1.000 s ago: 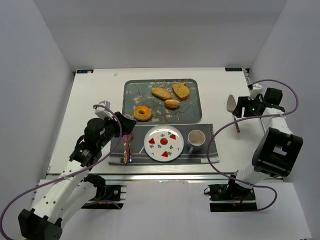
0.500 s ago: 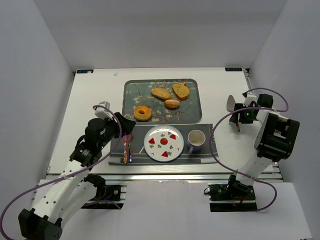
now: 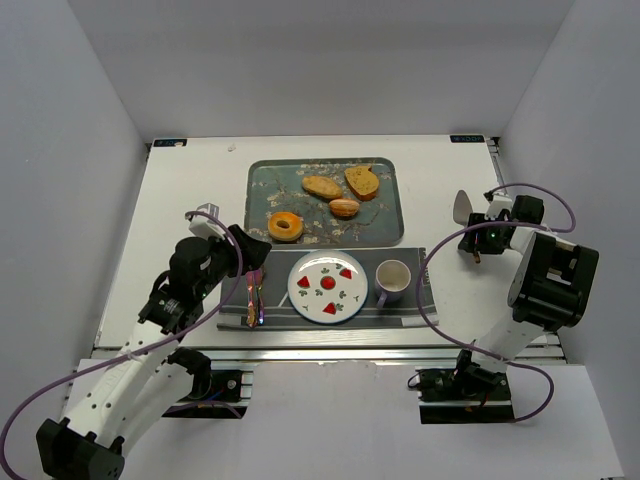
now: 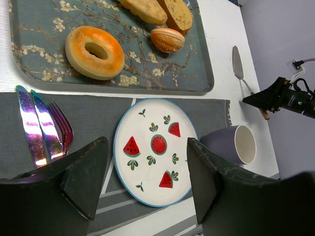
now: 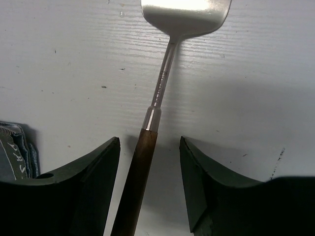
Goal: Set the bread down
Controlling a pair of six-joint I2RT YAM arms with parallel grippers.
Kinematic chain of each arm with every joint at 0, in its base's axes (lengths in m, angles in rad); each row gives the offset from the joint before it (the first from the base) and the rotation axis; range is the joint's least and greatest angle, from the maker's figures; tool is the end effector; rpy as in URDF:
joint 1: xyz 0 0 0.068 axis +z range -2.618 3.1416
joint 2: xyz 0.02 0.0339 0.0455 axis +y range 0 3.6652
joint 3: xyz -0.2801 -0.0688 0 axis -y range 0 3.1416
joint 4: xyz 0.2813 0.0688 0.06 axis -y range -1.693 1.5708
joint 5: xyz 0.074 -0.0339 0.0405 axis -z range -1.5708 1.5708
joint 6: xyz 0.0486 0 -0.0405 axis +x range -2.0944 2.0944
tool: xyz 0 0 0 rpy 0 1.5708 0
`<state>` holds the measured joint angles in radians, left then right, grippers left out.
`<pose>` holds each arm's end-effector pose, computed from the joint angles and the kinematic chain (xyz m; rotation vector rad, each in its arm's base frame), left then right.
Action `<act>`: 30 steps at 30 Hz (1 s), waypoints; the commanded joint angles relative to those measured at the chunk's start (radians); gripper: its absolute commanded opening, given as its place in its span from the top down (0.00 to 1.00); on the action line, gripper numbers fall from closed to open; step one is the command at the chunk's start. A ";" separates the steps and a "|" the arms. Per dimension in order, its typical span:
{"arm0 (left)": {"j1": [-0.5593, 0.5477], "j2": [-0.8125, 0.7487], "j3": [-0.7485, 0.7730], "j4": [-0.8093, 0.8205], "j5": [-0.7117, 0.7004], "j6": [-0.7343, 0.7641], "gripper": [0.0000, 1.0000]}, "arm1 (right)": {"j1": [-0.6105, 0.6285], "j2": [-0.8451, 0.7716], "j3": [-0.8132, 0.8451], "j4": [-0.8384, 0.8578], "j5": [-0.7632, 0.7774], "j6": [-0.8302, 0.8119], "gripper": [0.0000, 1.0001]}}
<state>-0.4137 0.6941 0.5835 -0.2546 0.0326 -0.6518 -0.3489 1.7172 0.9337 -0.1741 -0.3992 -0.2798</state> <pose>0.1874 -0.0840 0.2775 -0.2161 1.9966 -0.7302 0.3550 -0.1090 0.1374 -0.0717 2.4364 0.2299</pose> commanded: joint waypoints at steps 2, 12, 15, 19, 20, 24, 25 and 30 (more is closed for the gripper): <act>0.004 0.005 0.007 0.014 0.001 0.003 0.26 | 0.001 -0.016 -0.032 -0.010 0.036 0.022 0.42; 0.004 -0.016 -0.008 0.002 -0.008 -0.002 0.26 | 0.028 -0.011 -0.019 -0.007 0.083 0.019 0.51; 0.004 -0.019 -0.010 -0.008 -0.007 -0.002 0.26 | 0.036 -0.011 -0.027 -0.004 0.095 0.018 0.55; 0.004 -0.028 -0.013 -0.015 -0.010 -0.002 0.27 | 0.039 -0.021 -0.038 -0.008 0.099 0.017 0.59; 0.004 -0.030 -0.014 -0.015 -0.011 -0.002 0.27 | 0.041 -0.024 -0.042 -0.010 0.100 0.016 0.59; 0.004 -0.033 -0.016 -0.012 -0.013 -0.003 0.27 | 0.042 -0.034 -0.049 -0.013 0.105 0.019 0.59; 0.004 -0.034 -0.016 -0.012 -0.013 -0.005 0.27 | 0.041 -0.037 -0.050 -0.011 0.105 0.019 0.59; 0.004 -0.038 -0.016 -0.018 -0.013 -0.005 0.27 | 0.041 -0.036 -0.047 -0.007 0.105 0.021 0.71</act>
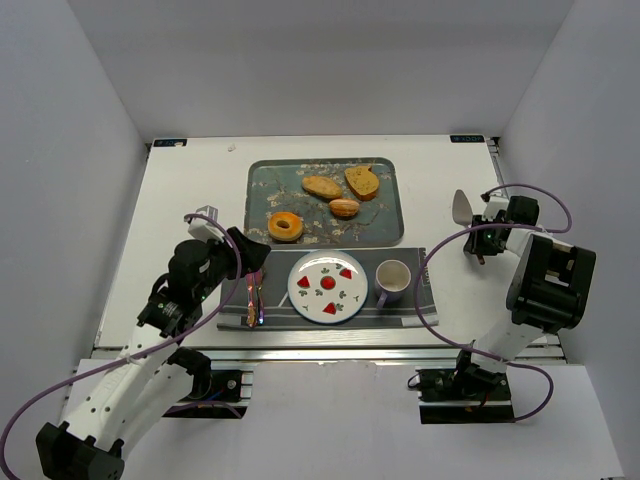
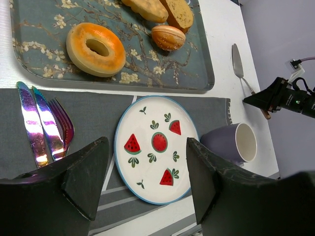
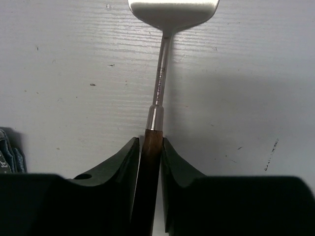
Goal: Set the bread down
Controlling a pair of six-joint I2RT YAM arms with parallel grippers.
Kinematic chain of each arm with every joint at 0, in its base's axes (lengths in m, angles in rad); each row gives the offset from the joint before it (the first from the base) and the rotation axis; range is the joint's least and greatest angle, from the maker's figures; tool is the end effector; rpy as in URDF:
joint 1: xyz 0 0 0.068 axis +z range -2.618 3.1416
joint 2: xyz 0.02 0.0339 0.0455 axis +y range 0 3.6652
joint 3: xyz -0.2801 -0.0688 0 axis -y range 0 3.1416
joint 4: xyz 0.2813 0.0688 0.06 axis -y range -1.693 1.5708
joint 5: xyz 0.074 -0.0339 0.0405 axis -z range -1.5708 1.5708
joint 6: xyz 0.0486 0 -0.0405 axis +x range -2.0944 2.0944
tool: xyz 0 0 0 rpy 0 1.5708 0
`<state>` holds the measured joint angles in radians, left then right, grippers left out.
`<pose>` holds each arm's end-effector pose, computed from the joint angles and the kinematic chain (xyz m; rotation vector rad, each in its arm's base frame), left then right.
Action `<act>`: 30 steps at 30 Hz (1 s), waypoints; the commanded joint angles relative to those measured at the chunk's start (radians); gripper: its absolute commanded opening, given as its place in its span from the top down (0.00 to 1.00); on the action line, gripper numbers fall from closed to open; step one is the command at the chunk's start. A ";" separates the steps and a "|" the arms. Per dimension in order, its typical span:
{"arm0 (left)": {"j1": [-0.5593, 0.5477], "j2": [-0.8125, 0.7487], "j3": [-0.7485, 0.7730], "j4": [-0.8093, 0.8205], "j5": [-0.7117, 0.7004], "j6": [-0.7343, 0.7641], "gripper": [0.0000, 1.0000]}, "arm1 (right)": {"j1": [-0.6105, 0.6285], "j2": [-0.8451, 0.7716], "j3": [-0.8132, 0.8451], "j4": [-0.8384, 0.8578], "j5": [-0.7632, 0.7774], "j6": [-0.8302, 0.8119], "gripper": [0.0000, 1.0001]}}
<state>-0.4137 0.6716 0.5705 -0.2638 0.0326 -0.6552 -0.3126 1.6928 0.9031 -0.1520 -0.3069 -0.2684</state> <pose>0.1835 -0.0823 0.2754 -0.2195 1.9964 -0.7324 0.3524 -0.0984 0.1367 -0.0692 2.4546 0.1349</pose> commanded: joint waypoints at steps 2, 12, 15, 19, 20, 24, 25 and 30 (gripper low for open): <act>0.004 -0.021 -0.004 -0.015 -0.016 -0.001 0.27 | 0.006 -0.010 -0.012 -0.029 0.012 0.009 0.75; 0.004 -0.040 -0.011 -0.025 -0.019 -0.007 0.27 | 0.006 -0.073 0.043 -0.072 -0.041 -0.032 1.00; 0.004 -0.041 -0.014 -0.017 -0.019 -0.009 0.27 | 0.035 -0.111 0.106 -0.102 -0.055 -0.093 1.00; 0.004 -0.026 -0.011 0.008 -0.014 -0.004 0.27 | 0.121 -0.088 0.223 -0.144 -0.021 -0.205 1.00; 0.004 -0.011 -0.005 0.015 -0.008 -0.001 0.27 | 0.159 -0.076 0.250 -0.150 0.001 -0.231 1.00; 0.004 0.028 0.025 0.018 0.003 0.011 0.27 | 0.266 0.016 0.409 -0.159 0.092 -0.298 1.00; 0.004 0.032 0.026 0.021 0.006 0.012 0.27 | 0.286 0.034 0.437 -0.173 0.112 -0.310 1.00; 0.004 0.026 0.026 0.023 0.000 0.005 0.27 | 0.395 0.203 0.626 -0.231 0.228 -0.327 1.00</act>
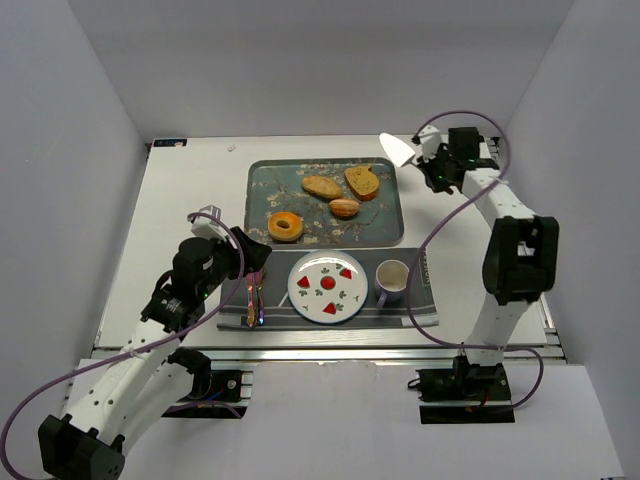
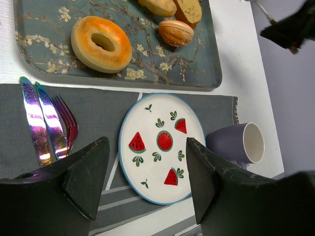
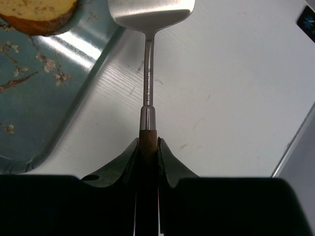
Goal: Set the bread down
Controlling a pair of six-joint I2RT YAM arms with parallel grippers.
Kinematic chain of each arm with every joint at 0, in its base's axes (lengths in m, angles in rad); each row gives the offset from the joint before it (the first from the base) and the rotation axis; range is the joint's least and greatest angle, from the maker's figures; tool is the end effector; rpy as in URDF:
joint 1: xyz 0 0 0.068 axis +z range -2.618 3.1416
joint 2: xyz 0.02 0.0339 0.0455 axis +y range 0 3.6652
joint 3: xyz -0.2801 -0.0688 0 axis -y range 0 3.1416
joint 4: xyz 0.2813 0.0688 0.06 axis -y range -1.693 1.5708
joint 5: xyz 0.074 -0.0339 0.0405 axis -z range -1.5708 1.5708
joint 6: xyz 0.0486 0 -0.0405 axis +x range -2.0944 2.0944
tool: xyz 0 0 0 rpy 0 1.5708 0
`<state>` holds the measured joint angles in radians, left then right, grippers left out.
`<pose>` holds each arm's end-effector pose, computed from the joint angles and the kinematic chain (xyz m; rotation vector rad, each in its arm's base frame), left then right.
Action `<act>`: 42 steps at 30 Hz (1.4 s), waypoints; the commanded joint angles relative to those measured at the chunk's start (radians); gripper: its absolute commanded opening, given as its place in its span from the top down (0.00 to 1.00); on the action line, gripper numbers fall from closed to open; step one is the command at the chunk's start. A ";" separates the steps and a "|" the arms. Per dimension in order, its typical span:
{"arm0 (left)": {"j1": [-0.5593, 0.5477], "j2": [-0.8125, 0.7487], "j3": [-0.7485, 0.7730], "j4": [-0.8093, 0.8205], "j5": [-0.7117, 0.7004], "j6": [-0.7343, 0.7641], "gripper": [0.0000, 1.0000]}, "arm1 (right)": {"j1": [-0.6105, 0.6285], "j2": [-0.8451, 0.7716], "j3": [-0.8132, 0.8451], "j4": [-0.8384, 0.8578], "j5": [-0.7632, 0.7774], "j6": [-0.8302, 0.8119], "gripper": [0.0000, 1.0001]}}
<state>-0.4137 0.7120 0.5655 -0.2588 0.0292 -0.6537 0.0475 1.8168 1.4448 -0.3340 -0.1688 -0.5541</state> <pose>0.1896 -0.0848 0.2665 -0.2256 2.0357 -0.7125 0.4639 0.0302 0.2597 -0.7553 2.1363 -0.0764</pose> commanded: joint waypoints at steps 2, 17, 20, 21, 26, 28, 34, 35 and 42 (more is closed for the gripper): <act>0.004 -0.020 0.028 0.016 0.002 -0.001 0.27 | 0.055 0.134 0.190 -0.098 0.124 -0.038 1.00; 0.003 -0.003 0.013 0.030 -0.005 -0.001 0.27 | 0.153 0.314 0.347 -0.194 0.250 -0.110 1.00; 0.004 -0.002 0.011 0.033 0.001 0.000 0.27 | 0.169 0.303 0.301 -0.177 0.275 -0.139 1.00; 0.004 0.000 0.011 0.033 0.003 0.000 0.27 | 0.172 0.303 0.286 -0.172 0.281 -0.151 1.00; 0.004 -0.002 0.010 0.035 0.005 0.000 0.27 | 0.176 0.303 0.266 -0.163 0.316 -0.178 1.00; 0.004 -0.005 0.010 0.033 0.003 0.000 0.27 | 0.178 0.296 0.250 -0.154 0.319 -0.194 1.00; 0.004 -0.013 0.007 0.032 0.000 -0.001 0.27 | 0.178 0.245 0.180 -0.140 0.304 -0.231 1.00; 0.004 -0.013 0.007 0.032 0.003 -0.001 0.27 | 0.178 0.237 0.174 -0.142 0.289 -0.242 1.00; 0.004 -0.003 0.013 0.038 0.008 -0.001 0.27 | 0.206 0.176 0.117 -0.171 0.192 -0.299 1.00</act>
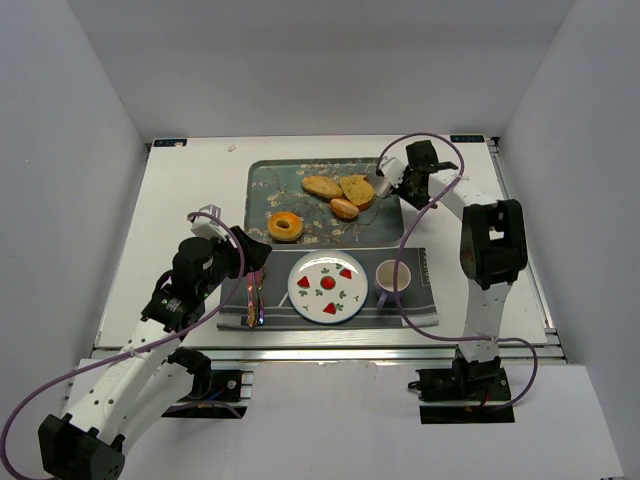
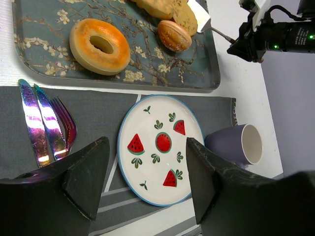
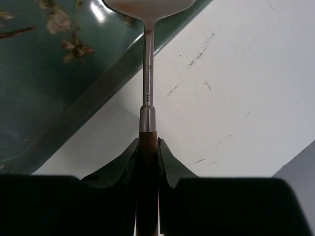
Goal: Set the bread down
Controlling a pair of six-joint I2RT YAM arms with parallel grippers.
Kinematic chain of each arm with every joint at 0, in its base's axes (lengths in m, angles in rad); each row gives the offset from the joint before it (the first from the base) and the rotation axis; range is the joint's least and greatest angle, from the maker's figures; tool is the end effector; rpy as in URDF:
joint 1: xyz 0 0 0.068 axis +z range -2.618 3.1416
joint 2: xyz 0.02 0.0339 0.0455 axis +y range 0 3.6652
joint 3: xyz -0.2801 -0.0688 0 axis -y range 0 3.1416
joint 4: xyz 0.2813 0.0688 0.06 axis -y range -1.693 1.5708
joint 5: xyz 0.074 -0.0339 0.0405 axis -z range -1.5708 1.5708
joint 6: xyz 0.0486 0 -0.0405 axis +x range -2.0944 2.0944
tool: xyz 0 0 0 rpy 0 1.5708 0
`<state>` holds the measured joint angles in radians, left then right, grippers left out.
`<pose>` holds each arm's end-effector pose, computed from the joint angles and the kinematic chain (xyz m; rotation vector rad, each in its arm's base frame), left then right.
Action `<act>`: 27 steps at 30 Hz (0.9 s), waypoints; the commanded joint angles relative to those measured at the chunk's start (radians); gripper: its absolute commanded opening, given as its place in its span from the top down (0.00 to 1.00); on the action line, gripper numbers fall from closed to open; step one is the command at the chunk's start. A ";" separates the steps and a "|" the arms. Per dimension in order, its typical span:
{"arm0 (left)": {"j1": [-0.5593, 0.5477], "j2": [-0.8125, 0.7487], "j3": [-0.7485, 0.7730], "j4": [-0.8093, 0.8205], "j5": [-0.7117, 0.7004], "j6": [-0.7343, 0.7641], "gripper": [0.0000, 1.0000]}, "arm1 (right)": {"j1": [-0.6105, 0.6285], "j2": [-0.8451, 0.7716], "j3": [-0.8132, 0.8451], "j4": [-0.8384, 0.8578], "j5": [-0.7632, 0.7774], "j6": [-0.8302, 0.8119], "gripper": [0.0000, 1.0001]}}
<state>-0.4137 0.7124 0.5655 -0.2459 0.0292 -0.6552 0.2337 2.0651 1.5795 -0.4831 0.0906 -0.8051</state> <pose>0.1902 -0.0850 0.2678 -0.2255 2.0233 -0.7184 0.4864 0.1113 0.1810 -1.2435 2.2476 -0.3365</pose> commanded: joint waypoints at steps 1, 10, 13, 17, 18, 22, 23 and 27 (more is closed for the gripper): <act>0.004 -0.004 0.014 0.023 0.008 0.000 0.27 | 0.029 -0.077 -0.022 -0.022 -0.077 -0.049 1.00; 0.004 -0.013 0.017 0.017 0.005 0.000 0.27 | 0.042 -0.054 0.056 -0.104 -0.149 0.003 1.00; 0.004 -0.013 0.016 0.017 0.003 0.000 0.27 | 0.044 -0.049 0.065 -0.132 -0.155 0.003 1.00; 0.004 -0.013 0.016 0.022 0.002 0.000 0.27 | 0.044 -0.053 0.066 -0.179 -0.196 0.012 1.00; 0.004 -0.011 0.014 0.023 0.001 0.000 0.27 | 0.042 -0.053 0.066 -0.189 -0.204 0.015 1.00; 0.004 -0.007 0.017 0.027 0.006 0.002 0.27 | 0.027 -0.031 0.102 -0.274 -0.258 0.038 1.00; 0.004 -0.004 0.019 0.027 0.006 0.003 0.27 | 0.023 -0.014 0.117 -0.294 -0.281 0.044 1.00; 0.004 -0.005 0.024 0.022 0.003 0.005 0.27 | -0.008 0.009 0.151 -0.322 -0.325 0.101 1.00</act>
<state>-0.4137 0.7124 0.5655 -0.2451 0.0292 -0.6548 0.2527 2.0632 1.6752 -0.7593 -0.1596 -0.7578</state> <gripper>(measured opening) 0.727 0.214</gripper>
